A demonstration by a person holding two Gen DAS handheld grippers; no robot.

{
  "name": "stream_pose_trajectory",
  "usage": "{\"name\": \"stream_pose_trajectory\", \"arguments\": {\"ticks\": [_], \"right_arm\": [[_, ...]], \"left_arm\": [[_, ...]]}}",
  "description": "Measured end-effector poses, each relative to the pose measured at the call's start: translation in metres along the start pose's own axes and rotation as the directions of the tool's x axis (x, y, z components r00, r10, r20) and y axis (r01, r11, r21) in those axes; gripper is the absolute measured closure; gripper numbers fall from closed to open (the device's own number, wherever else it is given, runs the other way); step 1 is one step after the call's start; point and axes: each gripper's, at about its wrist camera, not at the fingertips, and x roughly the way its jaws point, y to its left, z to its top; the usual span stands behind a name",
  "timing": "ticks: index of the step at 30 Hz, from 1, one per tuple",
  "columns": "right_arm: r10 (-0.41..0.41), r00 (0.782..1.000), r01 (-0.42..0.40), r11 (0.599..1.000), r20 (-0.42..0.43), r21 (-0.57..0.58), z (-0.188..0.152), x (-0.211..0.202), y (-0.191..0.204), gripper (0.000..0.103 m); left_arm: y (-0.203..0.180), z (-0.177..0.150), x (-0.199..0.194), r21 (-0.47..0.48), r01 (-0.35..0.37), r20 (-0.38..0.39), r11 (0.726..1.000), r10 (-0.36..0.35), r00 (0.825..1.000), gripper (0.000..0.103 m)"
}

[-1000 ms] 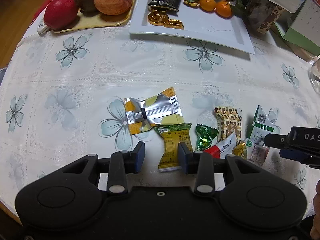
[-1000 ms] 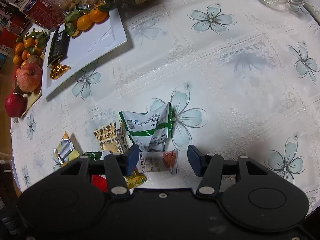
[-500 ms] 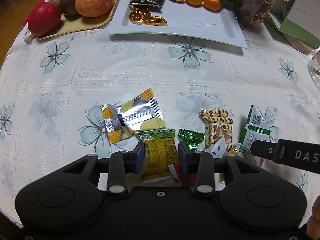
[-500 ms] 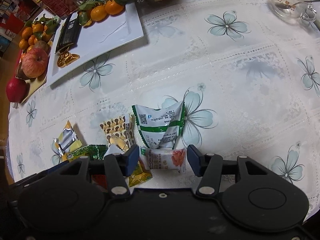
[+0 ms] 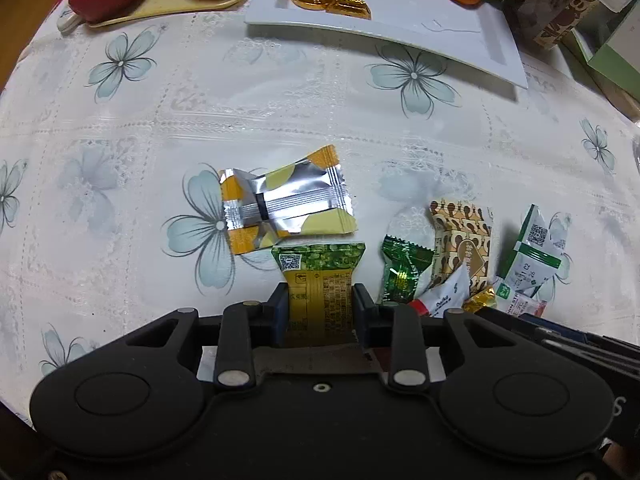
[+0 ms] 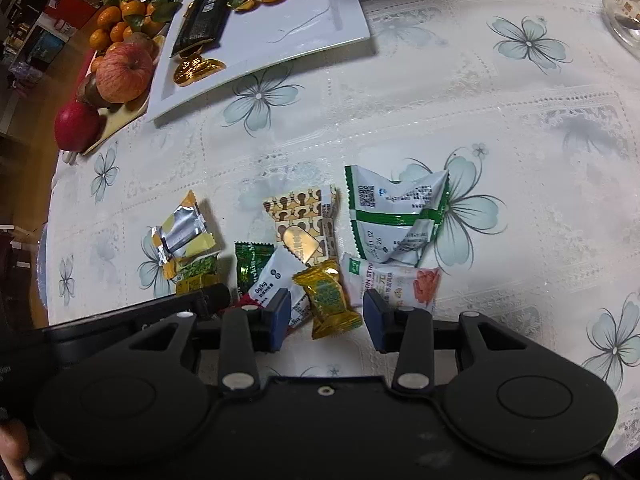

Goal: Organize snacks
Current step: 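Grasp a yellow-green packet with left gripper while right grasps a gold-wrapped candy, then carry both held snacks over the gold tray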

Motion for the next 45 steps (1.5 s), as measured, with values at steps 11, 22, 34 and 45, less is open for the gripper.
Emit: {"name": "stream_pose_trajectory", "arguments": {"ticks": [11,22,34,45], "right_arm": [[-0.045,0.999,0.045,0.998,-0.005,-0.051,0.003,0.02,0.014,0.073],[-0.064,0.997,0.061,0.997,-0.054,-0.053,-0.002,0.026,0.013,0.081],[-0.08,0.997,0.078,0.996,-0.023,-0.048,-0.019,-0.013,-0.009,0.083],[-0.07,0.986,0.07,0.998,0.148,0.009,-0.104,-0.094,-0.03,0.083]], "left_arm": [[0.026,-0.005,-0.008,-0.035,0.02,-0.048,0.999,-0.022,0.999,0.062],[0.027,-0.008,-0.015,-0.014,0.035,-0.052,0.999,-0.035,0.998,0.062],[0.028,-0.038,-0.035,0.049,0.047,-0.034,0.998,-0.046,0.998,0.062],[0.023,-0.132,-0.084,0.083,0.011,0.082,0.997,-0.018,0.996,0.062]]}}
